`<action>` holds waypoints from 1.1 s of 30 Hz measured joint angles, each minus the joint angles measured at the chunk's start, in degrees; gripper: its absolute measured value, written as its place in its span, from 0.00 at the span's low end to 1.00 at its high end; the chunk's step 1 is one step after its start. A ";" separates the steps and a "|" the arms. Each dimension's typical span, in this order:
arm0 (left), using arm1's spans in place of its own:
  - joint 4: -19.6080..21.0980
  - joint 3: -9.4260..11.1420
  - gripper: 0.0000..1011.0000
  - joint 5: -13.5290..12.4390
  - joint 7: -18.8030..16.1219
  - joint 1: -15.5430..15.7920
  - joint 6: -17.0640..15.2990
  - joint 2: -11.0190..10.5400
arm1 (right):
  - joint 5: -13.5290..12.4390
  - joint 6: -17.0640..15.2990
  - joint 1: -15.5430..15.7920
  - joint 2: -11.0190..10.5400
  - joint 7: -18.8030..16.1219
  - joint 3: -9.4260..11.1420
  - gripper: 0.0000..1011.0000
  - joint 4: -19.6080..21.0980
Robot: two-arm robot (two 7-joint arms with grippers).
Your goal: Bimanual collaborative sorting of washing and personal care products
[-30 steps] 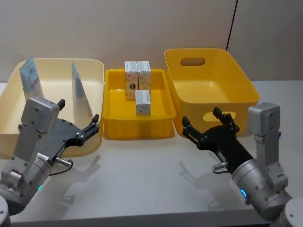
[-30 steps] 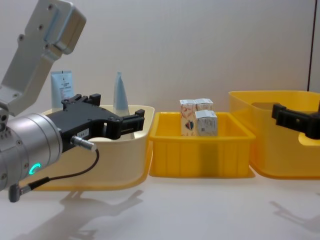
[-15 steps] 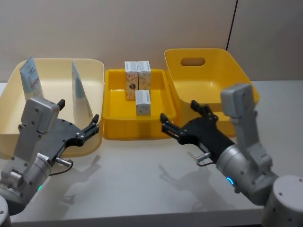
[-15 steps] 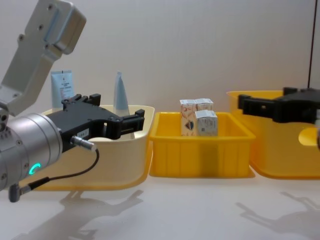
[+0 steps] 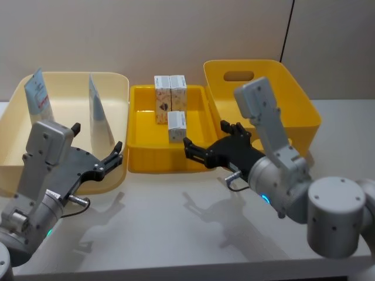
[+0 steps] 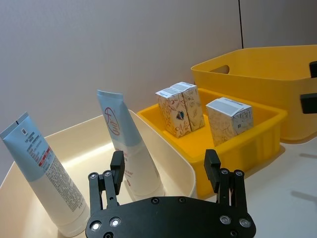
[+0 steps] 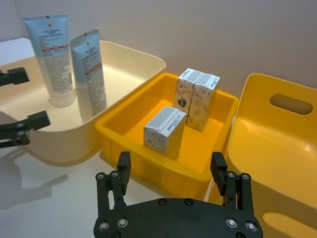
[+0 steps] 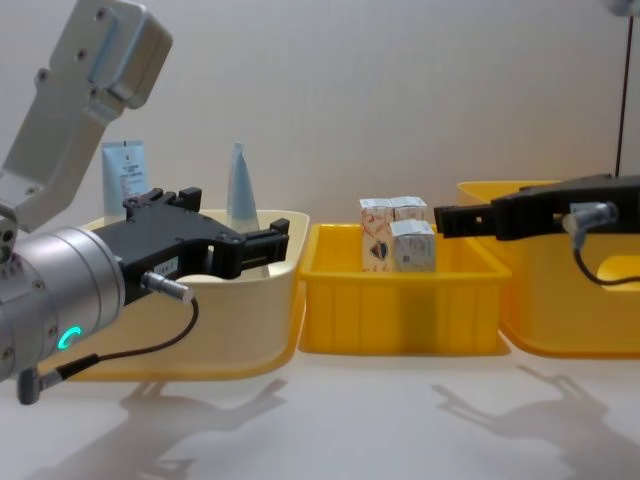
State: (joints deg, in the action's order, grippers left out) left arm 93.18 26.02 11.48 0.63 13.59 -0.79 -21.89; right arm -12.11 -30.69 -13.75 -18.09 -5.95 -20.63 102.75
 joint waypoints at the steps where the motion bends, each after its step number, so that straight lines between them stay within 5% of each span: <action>1: 0.00 0.00 0.99 0.00 0.00 0.00 0.00 0.00 | 0.00 0.00 0.00 0.00 0.00 0.00 0.99 0.00; 10: 0.00 0.00 0.99 0.00 0.00 0.00 0.00 0.00 | 1.37 -4.64 -5.53 3.56 1.70 -1.05 0.99 -4.62; 33: 0.00 0.00 0.99 0.00 0.00 0.00 0.00 0.00 | 3.21 -7.80 -12.19 9.38 3.14 -2.80 0.99 -13.60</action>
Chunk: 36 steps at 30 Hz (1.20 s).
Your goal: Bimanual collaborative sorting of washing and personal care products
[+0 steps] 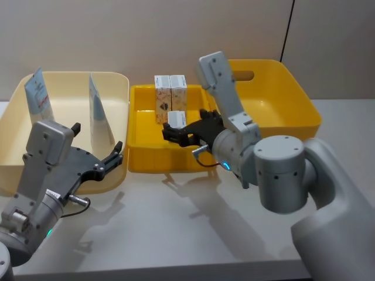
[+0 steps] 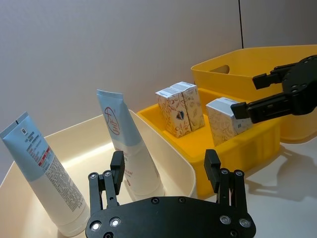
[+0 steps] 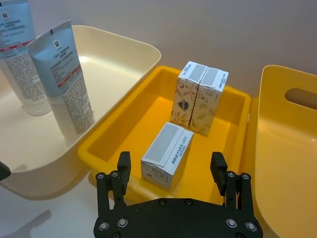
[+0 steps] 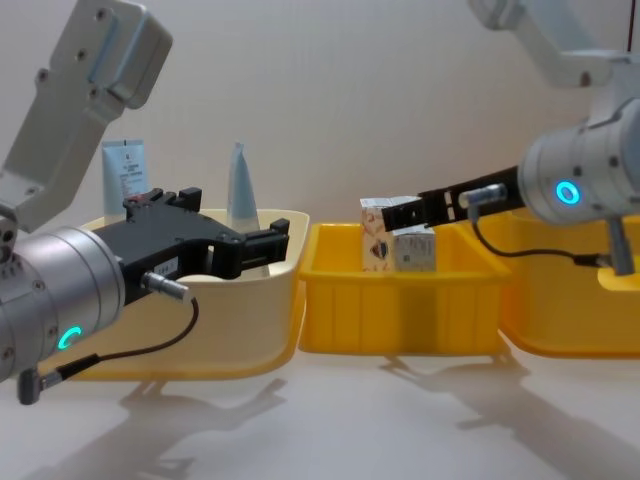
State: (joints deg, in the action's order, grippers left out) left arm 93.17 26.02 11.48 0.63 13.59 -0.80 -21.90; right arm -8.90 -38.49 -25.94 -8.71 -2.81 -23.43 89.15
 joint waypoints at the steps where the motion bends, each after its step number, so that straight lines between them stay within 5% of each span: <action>1: 0.00 0.00 0.99 0.00 0.00 0.00 0.00 0.00 | 0.13 -0.11 -0.29 0.34 0.08 -0.07 0.99 -0.67; 36: 0.00 0.00 0.99 0.00 0.00 0.00 0.00 0.00 | 1.42 1.41 -4.90 6.51 1.98 0.66 0.99 -12.29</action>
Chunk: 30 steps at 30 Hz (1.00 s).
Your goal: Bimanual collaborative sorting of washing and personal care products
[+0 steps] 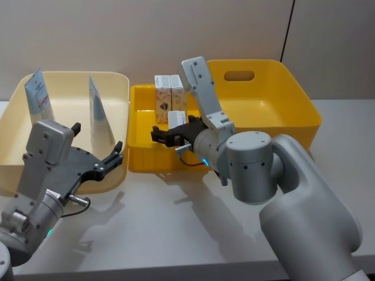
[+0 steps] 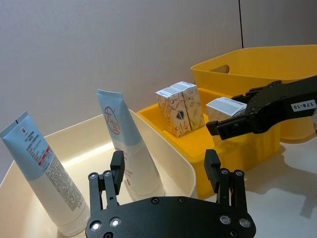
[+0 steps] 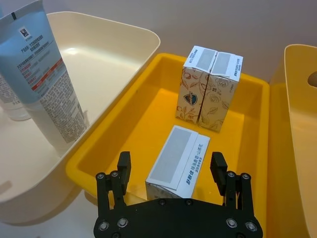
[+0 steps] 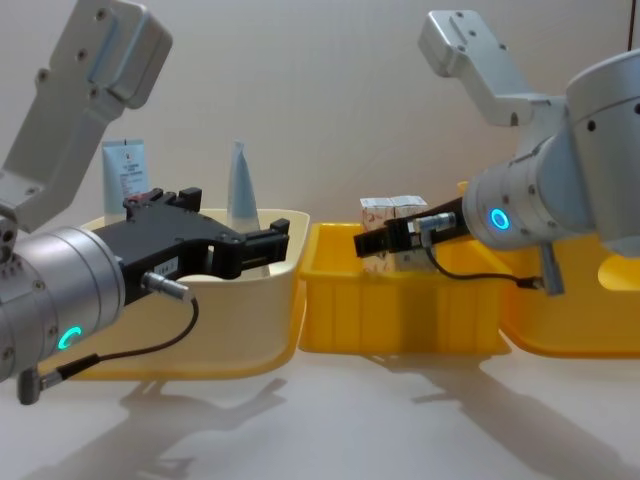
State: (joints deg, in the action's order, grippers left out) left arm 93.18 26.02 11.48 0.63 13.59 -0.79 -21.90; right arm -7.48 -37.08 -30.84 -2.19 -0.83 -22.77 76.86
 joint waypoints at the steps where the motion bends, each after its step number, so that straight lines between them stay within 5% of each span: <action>1: 0.00 0.00 0.99 0.00 0.00 0.00 0.00 0.00 | 0.03 0.05 -0.06 0.09 0.08 0.02 0.99 -0.17; 12: 0.00 0.00 0.99 0.00 0.00 0.00 0.00 0.00 | 0.17 0.33 -0.33 0.47 0.25 0.17 0.79 -0.84; 23: 0.00 0.00 0.99 0.00 0.00 0.00 0.00 0.00 | 0.24 0.47 -0.43 0.67 0.35 0.24 0.43 -1.19; 30: 0.00 0.00 0.99 0.00 0.00 0.00 0.00 0.00 | 0.26 0.50 -0.47 0.71 0.38 0.27 0.42 -1.26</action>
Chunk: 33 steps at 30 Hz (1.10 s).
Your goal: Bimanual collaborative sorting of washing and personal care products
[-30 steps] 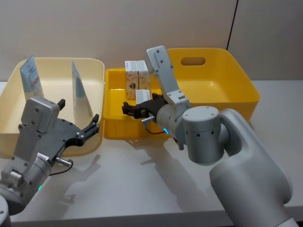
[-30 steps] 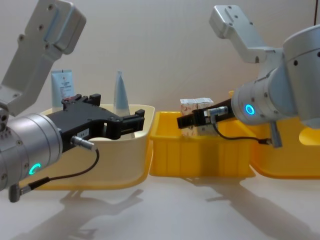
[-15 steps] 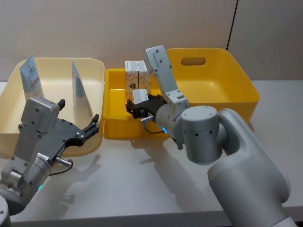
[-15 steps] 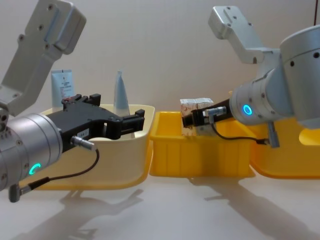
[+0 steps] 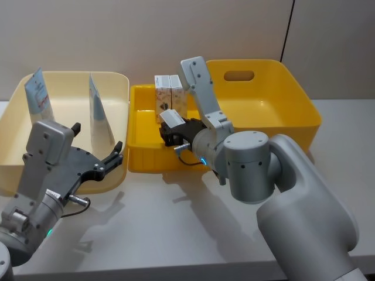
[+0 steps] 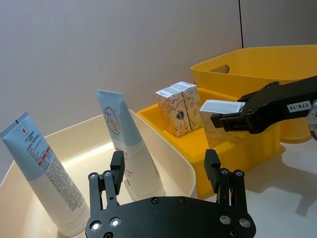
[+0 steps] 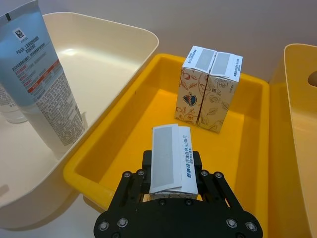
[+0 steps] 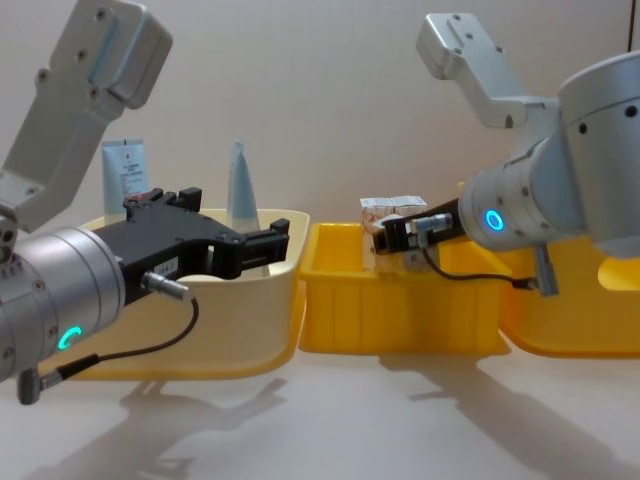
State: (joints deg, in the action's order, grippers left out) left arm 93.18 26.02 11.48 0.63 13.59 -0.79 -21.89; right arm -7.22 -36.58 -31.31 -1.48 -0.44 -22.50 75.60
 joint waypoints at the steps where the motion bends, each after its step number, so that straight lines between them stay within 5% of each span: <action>1: 0.00 0.00 0.99 0.00 0.00 0.00 0.00 0.00 | 0.00 0.00 0.00 0.00 0.00 0.00 0.42 0.00; 21: 0.00 0.00 0.99 0.00 0.00 0.00 0.00 0.00 | 0.82 7.12 1.24 -1.32 -0.88 0.78 0.42 2.49; 33: 0.00 0.00 0.99 0.00 0.00 0.00 0.00 0.00 | 0.29 13.63 -0.09 -1.53 -1.15 4.03 0.42 5.02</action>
State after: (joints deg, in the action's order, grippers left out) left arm 93.17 26.02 11.48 0.63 13.59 -0.79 -21.89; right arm -6.93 -22.96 -31.40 -3.02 -1.59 -18.47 80.62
